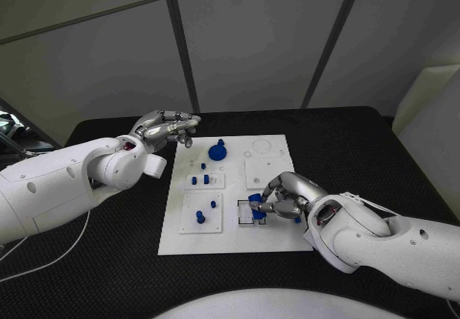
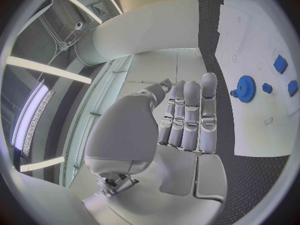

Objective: Assemble the parts on the task board

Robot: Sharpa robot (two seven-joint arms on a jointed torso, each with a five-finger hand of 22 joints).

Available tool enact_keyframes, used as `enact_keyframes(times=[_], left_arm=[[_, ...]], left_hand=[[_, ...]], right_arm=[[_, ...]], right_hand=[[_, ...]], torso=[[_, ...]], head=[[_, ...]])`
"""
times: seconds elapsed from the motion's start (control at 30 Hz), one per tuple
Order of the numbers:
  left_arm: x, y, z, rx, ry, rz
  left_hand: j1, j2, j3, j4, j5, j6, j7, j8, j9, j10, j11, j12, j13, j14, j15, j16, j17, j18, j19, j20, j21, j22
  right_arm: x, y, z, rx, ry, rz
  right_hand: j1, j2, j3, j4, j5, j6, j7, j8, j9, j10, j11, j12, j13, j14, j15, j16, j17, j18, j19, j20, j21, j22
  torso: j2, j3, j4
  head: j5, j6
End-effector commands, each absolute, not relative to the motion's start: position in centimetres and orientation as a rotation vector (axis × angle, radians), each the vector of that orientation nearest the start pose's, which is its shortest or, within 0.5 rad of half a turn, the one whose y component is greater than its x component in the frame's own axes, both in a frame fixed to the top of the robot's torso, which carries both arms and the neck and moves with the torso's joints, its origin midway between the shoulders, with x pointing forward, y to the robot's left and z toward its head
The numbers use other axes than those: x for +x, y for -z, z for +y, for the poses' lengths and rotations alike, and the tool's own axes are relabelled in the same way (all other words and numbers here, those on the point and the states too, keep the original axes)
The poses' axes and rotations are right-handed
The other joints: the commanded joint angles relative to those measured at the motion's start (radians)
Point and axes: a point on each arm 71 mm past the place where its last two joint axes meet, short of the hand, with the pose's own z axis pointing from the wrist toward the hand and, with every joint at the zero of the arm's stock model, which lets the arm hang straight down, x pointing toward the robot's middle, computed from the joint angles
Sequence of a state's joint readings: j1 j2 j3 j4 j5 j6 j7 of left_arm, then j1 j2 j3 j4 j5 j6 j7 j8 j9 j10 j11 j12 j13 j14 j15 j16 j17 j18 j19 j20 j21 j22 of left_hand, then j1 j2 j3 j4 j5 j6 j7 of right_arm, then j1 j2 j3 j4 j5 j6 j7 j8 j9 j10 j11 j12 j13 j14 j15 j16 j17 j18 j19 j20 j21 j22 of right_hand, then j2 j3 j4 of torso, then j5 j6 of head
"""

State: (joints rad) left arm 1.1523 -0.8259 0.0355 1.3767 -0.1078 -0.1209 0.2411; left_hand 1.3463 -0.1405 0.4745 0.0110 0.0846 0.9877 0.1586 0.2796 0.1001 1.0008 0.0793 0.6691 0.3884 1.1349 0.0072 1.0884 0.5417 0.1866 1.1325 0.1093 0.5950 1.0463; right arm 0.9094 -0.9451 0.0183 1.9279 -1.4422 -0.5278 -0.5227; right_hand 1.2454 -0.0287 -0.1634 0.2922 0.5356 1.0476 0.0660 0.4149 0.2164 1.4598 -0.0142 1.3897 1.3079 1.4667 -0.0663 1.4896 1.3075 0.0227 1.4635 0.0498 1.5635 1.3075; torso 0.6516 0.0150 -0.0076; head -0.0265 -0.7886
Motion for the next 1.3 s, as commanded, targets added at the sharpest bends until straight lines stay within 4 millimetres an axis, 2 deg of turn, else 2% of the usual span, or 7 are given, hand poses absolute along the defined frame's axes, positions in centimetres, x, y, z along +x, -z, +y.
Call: enact_keyframes(times=[0.03, 0.53, 0.77, 0.87, 0.97, 1.17, 1.3], left_arm=[[51.1, 19.2, 23.3, -1.094, 1.534, 1.584], [51.1, 19.2, 23.3, -1.095, 1.535, 1.586], [51.1, 19.2, 23.2, -1.095, 1.536, 1.588], [51.1, 19.2, 23.2, -1.095, 1.535, 1.59], [51.1, 19.2, 23.2, -1.095, 1.535, 1.59], [51.1, 19.2, 23.3, -1.096, 1.534, 1.591], [51.1, 19.2, 23.3, -1.096, 1.534, 1.591]], left_hand=[[-0.004, 0.007, -0.001, 0.006, 0.005, -0.008, 0.0, 0.002, 0.001, -0.008, -0.001, 0.006, -0.001, -0.007, 0.003, -0.004, -0.002, -0.004, -0.008, 0.002, -0.007, -0.001], [-0.004, 0.007, -0.001, 0.006, 0.005, -0.008, 0.0, 0.002, 0.001, -0.008, -0.001, 0.006, -0.001, -0.007, 0.003, -0.004, -0.002, -0.004, -0.008, 0.002, -0.007, -0.001], [-0.004, 0.007, -0.001, 0.006, 0.005, -0.008, 0.0, 0.002, 0.001, -0.008, -0.001, 0.006, -0.001, -0.007, 0.003, -0.004, -0.002, -0.004, -0.008, 0.002, -0.007, -0.001], [-0.004, 0.007, -0.001, 0.006, 0.005, -0.008, 0.0, 0.002, 0.001, -0.008, -0.001, 0.006, -0.001, -0.007, 0.003, -0.004, -0.002, -0.004, -0.008, 0.002, -0.007, -0.001], [-0.004, 0.007, -0.001, 0.006, 0.005, -0.008, 0.0, 0.002, 0.001, -0.008, -0.001, 0.006, -0.001, -0.007, 0.003, -0.004, -0.002, -0.004, -0.008, 0.002, -0.007, -0.001], [-0.004, 0.007, -0.001, 0.006, 0.005, -0.008, 0.0, 0.002, 0.001, -0.008, -0.001, 0.006, -0.001, -0.007, 0.003, -0.004, -0.002, -0.004, -0.008, 0.002, -0.007, -0.001], [-0.004, 0.007, -0.001, 0.006, 0.005, -0.008, 0.0, 0.002, 0.001, -0.008, -0.001, 0.006, -0.001, -0.007, 0.003, -0.004, -0.002, -0.004, -0.008, 0.002, -0.007, -0.001]], right_arm=[[36.2, 24.6, -15.6, 0.229, -0.664, 1.929], [36.9, 25.1, -14.6, 0.183, -0.623, 1.924], [37.1, 25.2, -14.5, 0.175, -0.613, 1.919], [37.2, 25.2, -14.5, 0.178, -0.605, 1.907], [37.2, 25.1, -14.5, 0.183, -0.601, 1.897], [37.2, 24.9, -14.5, 0.183, -0.608, 1.874], [37.0, 24.6, -14.3, 0.171, -0.628, 1.855]], right_hand=[[-0.021, 0.008, -0.011, 0.0, -0.008, 0.0, -0.003, 0.003, 0.006, 0.003, 0.003, -0.006, 0.051, 0.071, -0.006, 0.001, 0.085, -0.02, 0.099, -0.007, 0.0, 0.255], [-0.065, 0.029, -0.042, 0.0, -0.086, 0.02, -0.015, 0.022, 0.037, 0.008, -0.007, -0.013, 0.057, 0.071, -0.013, 0.0, 0.088, -0.021, 0.102, -0.012, 0.002, 0.258], [-0.13, 0.032, -0.081, 0.0, -0.279, 0.018, -0.019, 0.039, 0.067, 0.011, -0.01, -0.022, 0.061, 0.071, -0.017, -0.003, 0.085, -0.02, 0.101, -0.017, 0.001, 0.257], [-0.168, 0.018, -0.085, 0.002, -0.381, 0.013, -0.019, 0.044, 0.079, 0.011, -0.011, -0.026, 0.063, 0.071, -0.017, -0.004, 0.084, -0.02, 0.1, -0.017, 0.0, 0.256], [-0.2, 0.0, -0.076, 0.003, -0.425, 0.011, -0.019, 0.048, 0.088, 0.011, -0.01, -0.03, 0.063, 0.07, -0.017, -0.006, 0.083, -0.02, 0.1, -0.017, 0.0, 0.256], [-0.237, -0.014, -0.053, 0.003, -0.442, 0.007, -0.019, 0.053, 0.098, 0.011, -0.01, -0.034, 0.065, 0.071, -0.017, -0.006, 0.083, -0.02, 0.099, -0.017, 0.0, 0.255], [-0.213, -0.013, -0.03, 0.0, -0.409, 0.007, -0.021, 0.057, 0.107, 0.014, -0.012, -0.032, 0.071, 0.071, -0.018, -0.005, 0.087, -0.02, 0.1, -0.017, 0.0, 0.256]], torso=[[0.0, 0.0003, -0.0001], [0.0, 0.0009, -0.0025], [0.0, 0.0015, -0.0025], [0.001, 0.001, -0.003], [0.0, 0.0011, -0.0027], [0.0, 0.0014, -0.0027], [0.0, 0.0014, -0.0031]], head=[[0.004, -0.001], [0.016, -0.003], [0.018, -0.004], [0.018, -0.003], [0.018, -0.003], [0.018, -0.003], [0.018, -0.002]])
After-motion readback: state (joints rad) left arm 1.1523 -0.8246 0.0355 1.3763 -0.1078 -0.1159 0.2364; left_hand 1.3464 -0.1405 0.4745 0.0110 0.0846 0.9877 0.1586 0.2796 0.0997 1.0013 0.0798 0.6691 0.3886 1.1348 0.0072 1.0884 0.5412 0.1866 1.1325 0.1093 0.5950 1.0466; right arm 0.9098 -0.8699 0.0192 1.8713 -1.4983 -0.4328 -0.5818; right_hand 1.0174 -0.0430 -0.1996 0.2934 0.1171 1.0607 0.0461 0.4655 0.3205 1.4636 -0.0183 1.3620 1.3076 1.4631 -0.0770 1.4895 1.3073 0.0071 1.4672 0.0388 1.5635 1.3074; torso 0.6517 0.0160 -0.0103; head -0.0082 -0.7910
